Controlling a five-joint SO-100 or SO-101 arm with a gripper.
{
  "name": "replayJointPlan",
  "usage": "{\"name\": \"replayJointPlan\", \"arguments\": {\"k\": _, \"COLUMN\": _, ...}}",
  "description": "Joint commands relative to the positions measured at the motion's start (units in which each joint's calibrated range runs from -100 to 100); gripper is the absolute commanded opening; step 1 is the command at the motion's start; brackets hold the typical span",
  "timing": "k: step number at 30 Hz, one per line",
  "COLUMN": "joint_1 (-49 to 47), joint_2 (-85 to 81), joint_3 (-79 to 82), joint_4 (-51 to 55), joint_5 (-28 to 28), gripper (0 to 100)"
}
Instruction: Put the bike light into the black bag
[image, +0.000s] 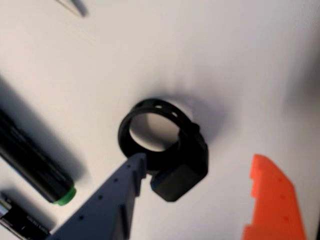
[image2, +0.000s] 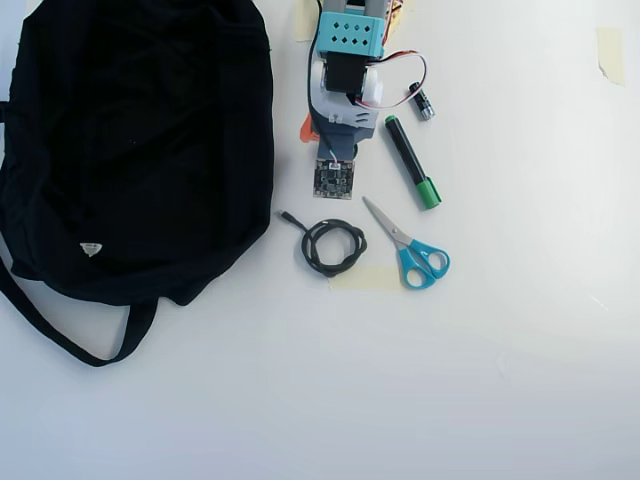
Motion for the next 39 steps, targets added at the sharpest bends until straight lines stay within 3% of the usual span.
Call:
{"name": "replayJointPlan", "arguments": {"k": 1, "joint_1": 0.47, "joint_2": 0.62, "joint_3": -1.37, "joint_4": -0.43, "joint_5": -0.18, "gripper": 27}}
{"name": "replayJointPlan", "arguments": {"k": 39, "joint_1": -0.2, "joint_2": 13.32, "joint_3": -1.37, "joint_4": -6.72, "joint_5": 0.03, "gripper": 27}}
